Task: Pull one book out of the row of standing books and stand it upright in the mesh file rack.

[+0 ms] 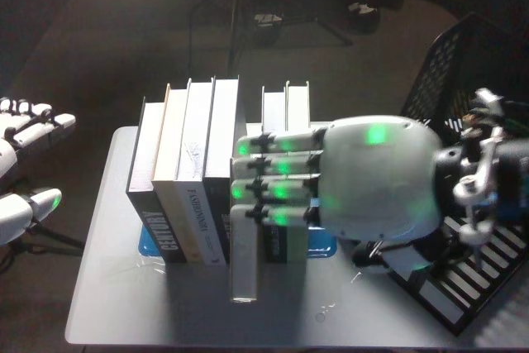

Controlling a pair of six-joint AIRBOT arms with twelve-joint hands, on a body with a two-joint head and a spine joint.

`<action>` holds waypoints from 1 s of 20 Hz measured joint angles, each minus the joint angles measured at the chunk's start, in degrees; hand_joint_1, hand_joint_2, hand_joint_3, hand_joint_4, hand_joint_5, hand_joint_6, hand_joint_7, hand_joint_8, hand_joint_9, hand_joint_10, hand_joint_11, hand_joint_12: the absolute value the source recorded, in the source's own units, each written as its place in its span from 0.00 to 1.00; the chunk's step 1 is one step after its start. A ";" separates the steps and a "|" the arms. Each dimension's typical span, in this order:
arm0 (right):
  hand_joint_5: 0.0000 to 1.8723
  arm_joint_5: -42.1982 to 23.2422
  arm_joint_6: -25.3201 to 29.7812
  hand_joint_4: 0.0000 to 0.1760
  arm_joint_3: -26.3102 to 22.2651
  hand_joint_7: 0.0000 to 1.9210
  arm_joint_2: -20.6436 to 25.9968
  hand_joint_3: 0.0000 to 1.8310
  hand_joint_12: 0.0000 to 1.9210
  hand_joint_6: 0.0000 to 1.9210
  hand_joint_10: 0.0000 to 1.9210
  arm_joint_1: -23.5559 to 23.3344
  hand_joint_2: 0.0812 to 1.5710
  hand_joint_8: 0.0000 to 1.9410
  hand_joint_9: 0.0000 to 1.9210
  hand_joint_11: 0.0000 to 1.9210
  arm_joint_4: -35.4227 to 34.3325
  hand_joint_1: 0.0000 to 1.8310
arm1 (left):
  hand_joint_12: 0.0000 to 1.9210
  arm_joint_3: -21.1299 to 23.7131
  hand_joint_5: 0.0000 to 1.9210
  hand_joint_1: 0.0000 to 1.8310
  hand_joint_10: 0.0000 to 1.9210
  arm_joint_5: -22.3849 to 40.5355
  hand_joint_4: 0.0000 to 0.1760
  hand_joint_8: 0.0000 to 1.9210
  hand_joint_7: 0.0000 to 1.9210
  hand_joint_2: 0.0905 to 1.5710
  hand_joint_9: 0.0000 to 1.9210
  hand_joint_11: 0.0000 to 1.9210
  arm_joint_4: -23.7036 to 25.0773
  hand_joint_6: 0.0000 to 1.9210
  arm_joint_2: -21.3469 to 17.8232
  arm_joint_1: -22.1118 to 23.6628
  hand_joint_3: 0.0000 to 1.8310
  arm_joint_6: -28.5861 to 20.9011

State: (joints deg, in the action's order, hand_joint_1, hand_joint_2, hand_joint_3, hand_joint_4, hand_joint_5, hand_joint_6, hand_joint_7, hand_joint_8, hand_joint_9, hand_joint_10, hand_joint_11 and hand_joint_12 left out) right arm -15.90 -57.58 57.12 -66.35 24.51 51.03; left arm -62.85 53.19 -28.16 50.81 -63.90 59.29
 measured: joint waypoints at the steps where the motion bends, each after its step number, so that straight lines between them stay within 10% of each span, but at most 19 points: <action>1: 0.00 1.16 0.04 0.00 0.76 0.00 -1.46 0.00 0.00 0.00 0.00 -0.11 0.63 0.00 0.00 0.00 1.60 0.37 | 0.00 0.00 0.04 0.17 0.00 -0.13 0.32 0.00 0.00 0.93 0.00 0.00 -0.09 0.00 0.00 -0.09 0.00 0.00; 11: 0.00 6.93 -3.85 0.00 7.13 0.00 -13.62 0.00 0.00 0.00 0.00 -0.76 0.63 0.00 0.00 0.00 5.97 0.36 | 0.01 -0.31 0.04 0.19 0.00 0.94 0.24 0.00 0.01 0.92 0.01 0.01 -2.27 0.00 0.83 -2.32 0.00 -0.04; 12: 0.00 7.67 -4.44 0.00 7.85 0.00 -14.75 0.00 0.00 0.00 0.00 -0.76 0.64 0.00 0.00 0.00 5.95 0.35 | 0.00 -0.22 0.02 0.15 0.00 1.01 0.41 0.00 0.00 0.93 0.00 0.00 -2.64 0.00 0.83 -2.89 0.00 -0.07; 14: 0.00 9.14 -5.20 0.00 9.75 0.00 -17.20 0.00 0.00 0.00 0.00 -0.76 0.57 0.00 0.00 0.00 5.95 0.36 | 0.00 -0.24 0.04 0.17 0.00 1.49 0.30 0.00 0.01 0.93 0.00 0.00 -3.74 0.01 0.83 -3.30 0.00 -0.11; 16: 0.00 10.05 -5.44 0.00 11.23 0.00 -18.99 0.02 0.00 0.00 0.00 -0.76 0.70 0.00 0.00 0.00 5.77 0.18 | 0.00 -0.24 0.03 0.15 0.00 1.97 0.35 0.00 0.00 0.94 0.00 0.00 -4.04 0.00 0.83 -3.41 0.00 -0.17; 18: 0.02 10.80 -5.75 0.00 12.72 0.00 -20.76 0.00 0.01 0.01 0.00 -0.37 0.65 0.00 0.00 0.01 5.44 0.27 | 0.00 -0.24 0.03 0.16 0.00 2.08 0.36 0.00 0.00 0.94 0.00 0.00 -4.00 0.00 0.87 -3.41 0.00 -0.17; 19: 0.02 10.75 -5.90 0.00 13.31 0.01 -21.44 0.00 0.15 0.01 0.02 0.04 0.81 0.01 0.02 0.00 5.64 0.23 | 0.00 -0.24 0.03 0.17 0.00 2.21 0.34 0.00 0.00 0.94 0.00 0.00 -3.87 0.00 0.94 -3.41 0.00 -0.20; 20: 0.01 10.97 -6.10 0.00 13.99 0.00 -22.12 0.02 0.09 0.00 0.00 0.57 0.92 0.00 0.00 0.00 5.64 0.20 | 0.00 -0.31 0.03 0.16 0.00 2.32 0.34 0.00 0.00 0.94 0.00 0.00 -3.91 0.00 1.16 -3.41 0.00 -0.17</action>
State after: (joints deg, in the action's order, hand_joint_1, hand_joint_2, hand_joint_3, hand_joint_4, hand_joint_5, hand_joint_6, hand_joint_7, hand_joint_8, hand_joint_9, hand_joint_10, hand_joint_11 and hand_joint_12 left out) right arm -4.93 -63.68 71.11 -88.47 25.08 56.66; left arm -63.16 55.51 -32.08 51.96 -67.31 59.11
